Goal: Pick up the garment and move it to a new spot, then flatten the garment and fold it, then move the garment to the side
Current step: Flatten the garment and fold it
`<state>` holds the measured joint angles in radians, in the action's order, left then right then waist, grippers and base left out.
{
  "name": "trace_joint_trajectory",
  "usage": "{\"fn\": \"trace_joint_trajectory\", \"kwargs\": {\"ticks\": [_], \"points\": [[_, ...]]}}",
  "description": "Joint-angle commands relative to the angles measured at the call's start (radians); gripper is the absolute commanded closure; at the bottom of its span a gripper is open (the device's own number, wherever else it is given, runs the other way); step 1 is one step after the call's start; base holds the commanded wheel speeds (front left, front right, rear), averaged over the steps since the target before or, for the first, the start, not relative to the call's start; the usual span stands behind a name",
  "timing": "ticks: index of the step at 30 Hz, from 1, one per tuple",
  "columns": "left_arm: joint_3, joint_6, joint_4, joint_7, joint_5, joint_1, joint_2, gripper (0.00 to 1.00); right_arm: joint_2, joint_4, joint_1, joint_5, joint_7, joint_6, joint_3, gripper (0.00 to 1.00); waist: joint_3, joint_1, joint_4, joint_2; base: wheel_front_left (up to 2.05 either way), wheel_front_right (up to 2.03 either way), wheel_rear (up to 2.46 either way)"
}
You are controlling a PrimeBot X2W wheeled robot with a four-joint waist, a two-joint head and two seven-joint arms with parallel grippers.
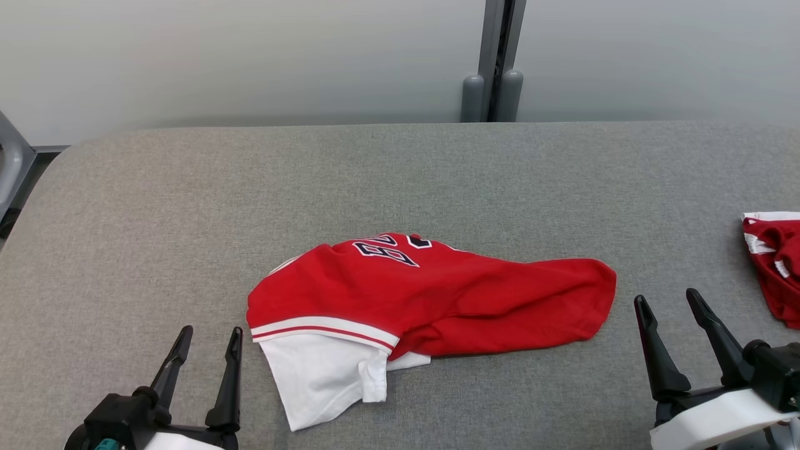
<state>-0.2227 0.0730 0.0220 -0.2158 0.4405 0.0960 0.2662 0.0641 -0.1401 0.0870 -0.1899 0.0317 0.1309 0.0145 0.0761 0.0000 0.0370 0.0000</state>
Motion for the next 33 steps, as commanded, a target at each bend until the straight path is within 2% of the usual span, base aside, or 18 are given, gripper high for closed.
{"fn": "trace_joint_trajectory", "kwargs": {"ticks": [1, 16, 25, 33], "points": [[0.0, 0.004, 0.001, -0.003, 0.005, 0.002, 0.004, 0.0, -0.001, 0.001, -0.001, -0.003, 0.001, 0.0, 0.001, 0.0, 0.003, 0.0, 0.003, 0.0, 0.0, 0.0, 0.0], [-0.015, 0.002, 0.014, 0.009, 0.018, -0.012, 0.003, 0.0, -0.005, 0.007, -0.004, -0.001, 0.004, 0.0, 0.006, 0.0, 0.005, 0.0, 0.014, 0.0, 0.0, 0.0, 0.0], [-0.109, -0.046, 0.098, 0.172, 0.083, 0.006, -0.04, 0.0, -0.008, 0.025, -0.019, -0.012, -0.004, 0.0, -0.008, 0.0, 0.044, 0.0, 0.017, 0.0, 0.0, 0.0, 0.0], [-0.13, -0.072, 0.238, 0.219, 0.14, -0.039, -0.081, 0.0, -0.009, 0.043, -0.032, -0.023, 0.008, 0.0, -0.032, 0.0, 0.084, 0.0, 0.005, 0.0, 0.0, 0.0, 0.0]]}}
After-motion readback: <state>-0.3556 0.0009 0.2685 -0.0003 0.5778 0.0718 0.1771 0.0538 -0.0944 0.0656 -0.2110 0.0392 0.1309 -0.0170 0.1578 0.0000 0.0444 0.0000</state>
